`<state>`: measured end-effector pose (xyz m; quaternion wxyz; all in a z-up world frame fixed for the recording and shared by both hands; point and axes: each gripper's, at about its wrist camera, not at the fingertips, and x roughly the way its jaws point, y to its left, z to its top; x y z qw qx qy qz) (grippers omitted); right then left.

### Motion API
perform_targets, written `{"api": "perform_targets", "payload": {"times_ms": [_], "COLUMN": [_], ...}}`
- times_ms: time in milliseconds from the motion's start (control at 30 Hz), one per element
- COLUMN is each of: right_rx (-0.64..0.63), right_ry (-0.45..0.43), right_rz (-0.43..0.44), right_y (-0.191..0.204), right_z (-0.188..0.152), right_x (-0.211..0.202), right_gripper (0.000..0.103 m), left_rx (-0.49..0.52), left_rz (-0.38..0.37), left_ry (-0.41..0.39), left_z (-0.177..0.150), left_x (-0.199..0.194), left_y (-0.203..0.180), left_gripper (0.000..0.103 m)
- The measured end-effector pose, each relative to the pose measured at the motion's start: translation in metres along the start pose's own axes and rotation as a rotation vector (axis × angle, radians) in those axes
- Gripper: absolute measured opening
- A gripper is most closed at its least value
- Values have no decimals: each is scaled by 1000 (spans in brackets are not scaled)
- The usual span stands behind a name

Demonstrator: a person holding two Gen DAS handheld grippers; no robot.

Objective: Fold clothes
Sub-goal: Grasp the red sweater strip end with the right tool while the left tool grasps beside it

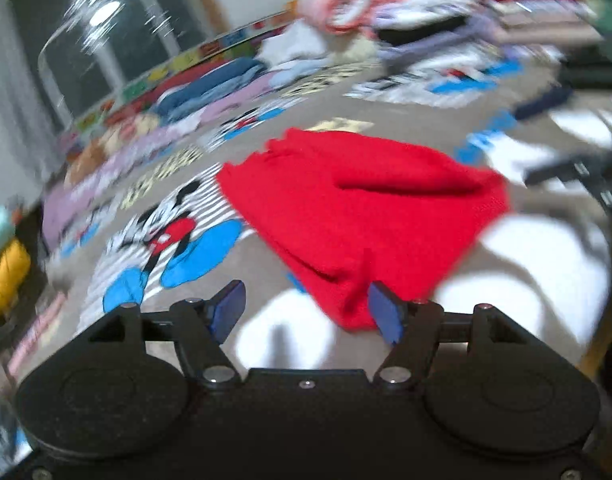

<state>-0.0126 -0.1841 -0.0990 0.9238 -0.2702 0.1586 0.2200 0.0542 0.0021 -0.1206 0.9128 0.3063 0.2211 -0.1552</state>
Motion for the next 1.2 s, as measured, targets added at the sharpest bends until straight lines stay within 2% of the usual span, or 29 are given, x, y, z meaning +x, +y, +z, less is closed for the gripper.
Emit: {"api": "perform_targets", "payload": {"times_ms": [200,467,567,767,900,1000,1033,1067,1133,1200], "right_rx": [-152,-276,-328,-330,-341,-311,-295,-279,-253,-216], "right_ry": [114,124,108,66,44,54,61,67,77,78], "right_rz": [-57,-95,-120,-141,-155,-126,-107,-86,-53,-36], "right_y": [19,42,50,47,47,41,39,38,36,33], "right_z": [-24,-23,-19,-9,-5,-3,-2,-2,0,2], "right_x": [-2,20,34,49,51,61,65,68,74,76], "right_gripper": [53,53,53,53,53,49,39,34,23,20], "left_rx": [240,491,503,481,483,478,475,476,479,476], "left_rz": [44,170,184,229,221,211,209,209,211,233], "left_ry": [-18,-46,-80,-115,-123,-116,-107,-96,-73,-61], "left_z": [-21,-30,-28,-22,-20,-17,-17,-17,-16,-17], "left_x": [-12,5,11,20,28,36,37,38,41,41], "left_y": [-39,-60,-59,-54,-52,-53,-55,-58,-64,-70], "left_gripper": [69,69,69,68,67,54,45,42,23,19]}}
